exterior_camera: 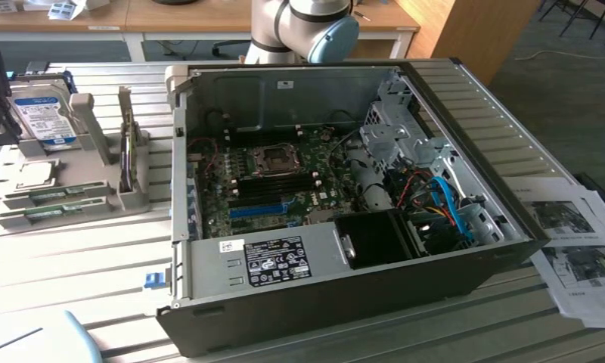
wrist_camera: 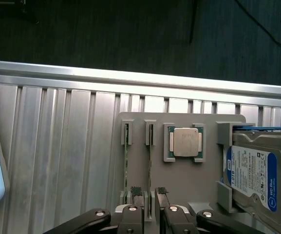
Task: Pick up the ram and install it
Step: 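Pick up the ram and move it above insertion slot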
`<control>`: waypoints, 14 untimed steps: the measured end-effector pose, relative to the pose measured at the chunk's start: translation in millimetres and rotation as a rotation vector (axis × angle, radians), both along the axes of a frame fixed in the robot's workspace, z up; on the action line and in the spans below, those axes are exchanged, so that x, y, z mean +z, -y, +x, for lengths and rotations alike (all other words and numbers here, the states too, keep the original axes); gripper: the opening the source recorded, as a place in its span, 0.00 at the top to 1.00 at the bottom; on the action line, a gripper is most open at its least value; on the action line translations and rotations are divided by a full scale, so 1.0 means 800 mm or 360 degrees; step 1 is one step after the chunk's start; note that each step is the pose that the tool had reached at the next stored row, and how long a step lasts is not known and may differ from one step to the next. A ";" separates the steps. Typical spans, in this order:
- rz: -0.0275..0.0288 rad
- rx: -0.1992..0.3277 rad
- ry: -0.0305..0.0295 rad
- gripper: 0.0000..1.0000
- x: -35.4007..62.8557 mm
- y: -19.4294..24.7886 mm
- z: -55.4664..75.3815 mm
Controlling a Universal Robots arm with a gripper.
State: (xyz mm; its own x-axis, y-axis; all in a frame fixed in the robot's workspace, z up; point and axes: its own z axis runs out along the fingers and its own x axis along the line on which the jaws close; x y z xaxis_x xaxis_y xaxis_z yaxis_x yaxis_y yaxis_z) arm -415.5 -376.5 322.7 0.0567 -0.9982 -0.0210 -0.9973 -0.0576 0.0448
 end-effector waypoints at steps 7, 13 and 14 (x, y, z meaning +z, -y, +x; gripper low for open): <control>0.00001 0.0023 0.00035 0.77 0.000 0.0000 0.000; -0.00001 0.0027 0.00045 0.77 0.000 0.0000 0.000; -0.00001 0.0027 0.00085 0.77 0.000 0.0000 0.000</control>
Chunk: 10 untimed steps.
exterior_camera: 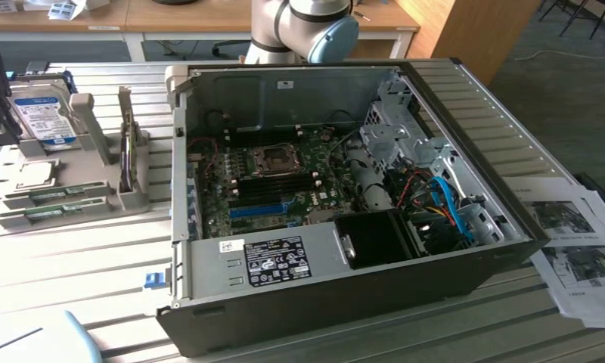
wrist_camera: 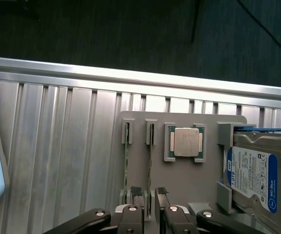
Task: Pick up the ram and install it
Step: 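Pick up the ram and move it above insertion slot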
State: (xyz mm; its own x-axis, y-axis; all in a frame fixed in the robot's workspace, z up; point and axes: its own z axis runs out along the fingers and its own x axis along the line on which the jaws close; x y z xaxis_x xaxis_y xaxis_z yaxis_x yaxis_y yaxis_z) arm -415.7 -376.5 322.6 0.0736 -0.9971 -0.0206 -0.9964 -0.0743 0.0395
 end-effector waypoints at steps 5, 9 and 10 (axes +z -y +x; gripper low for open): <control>0.00001 0.0000 0.00281 0.77 0.000 0.0000 -0.001; 0.00001 0.0000 0.00307 0.77 0.000 0.0000 -0.001; 0.00000 0.0000 0.00318 0.77 0.000 0.0000 -0.001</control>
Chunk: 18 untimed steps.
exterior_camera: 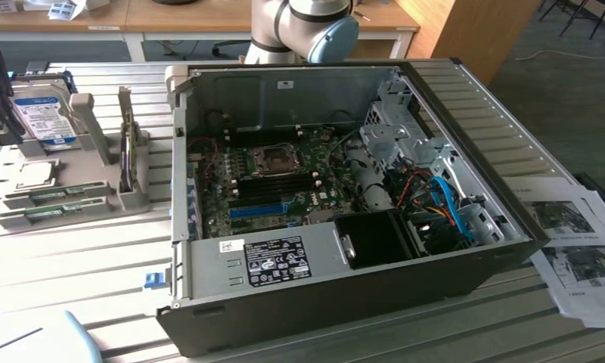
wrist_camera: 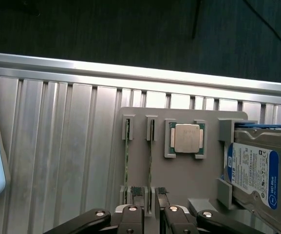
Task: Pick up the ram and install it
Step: 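Pick up the ram and move it above insertion slot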
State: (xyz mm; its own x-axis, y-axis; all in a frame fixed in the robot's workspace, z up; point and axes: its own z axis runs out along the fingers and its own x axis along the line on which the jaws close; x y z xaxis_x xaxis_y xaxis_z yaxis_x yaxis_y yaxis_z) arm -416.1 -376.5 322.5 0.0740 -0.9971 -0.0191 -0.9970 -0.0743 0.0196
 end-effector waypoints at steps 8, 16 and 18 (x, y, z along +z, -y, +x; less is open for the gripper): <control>0.00000 -0.0011 0.00035 0.77 0.000 0.0000 0.000; 0.00001 -0.0012 0.00037 0.77 -0.001 0.0007 0.000; 0.00002 -0.0011 0.00039 0.77 -0.003 0.0008 0.000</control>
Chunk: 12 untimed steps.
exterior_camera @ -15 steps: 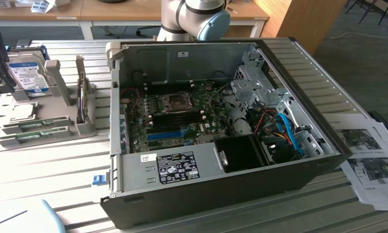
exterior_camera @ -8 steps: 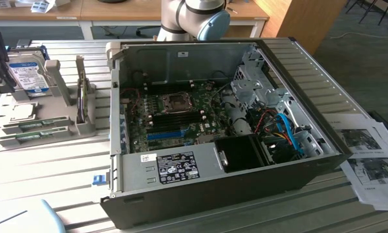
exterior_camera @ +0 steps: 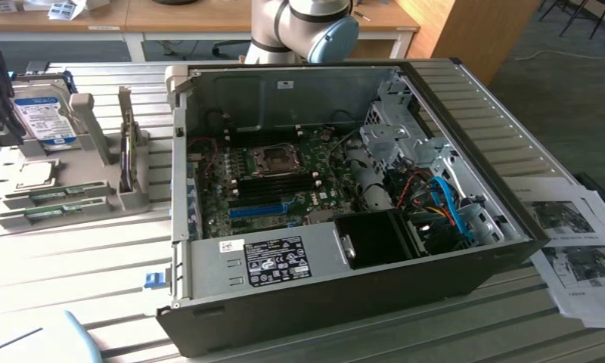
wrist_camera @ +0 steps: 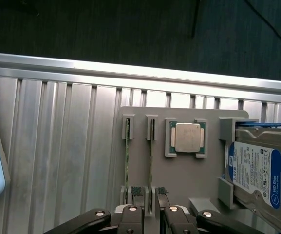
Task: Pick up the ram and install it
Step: 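Pick up the ram and move it above insertion slot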
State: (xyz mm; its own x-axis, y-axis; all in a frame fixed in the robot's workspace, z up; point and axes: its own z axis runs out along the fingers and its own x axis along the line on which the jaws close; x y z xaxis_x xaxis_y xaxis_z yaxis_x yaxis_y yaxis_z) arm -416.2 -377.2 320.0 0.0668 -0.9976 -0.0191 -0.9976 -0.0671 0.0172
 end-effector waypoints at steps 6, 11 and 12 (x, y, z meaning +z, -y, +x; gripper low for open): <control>-0.00002 0.0000 -0.00005 0.77 -0.011 0.0000 0.000; -0.00001 0.0000 -0.00004 0.77 -0.022 0.0000 0.000; -0.00002 0.0000 -0.00003 0.77 -0.024 0.0000 0.000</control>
State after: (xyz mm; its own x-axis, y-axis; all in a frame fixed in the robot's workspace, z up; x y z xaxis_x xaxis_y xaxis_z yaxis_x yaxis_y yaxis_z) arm -416.1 -377.2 300.9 0.0668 -0.9976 -0.0190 -0.9976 -0.0672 0.0174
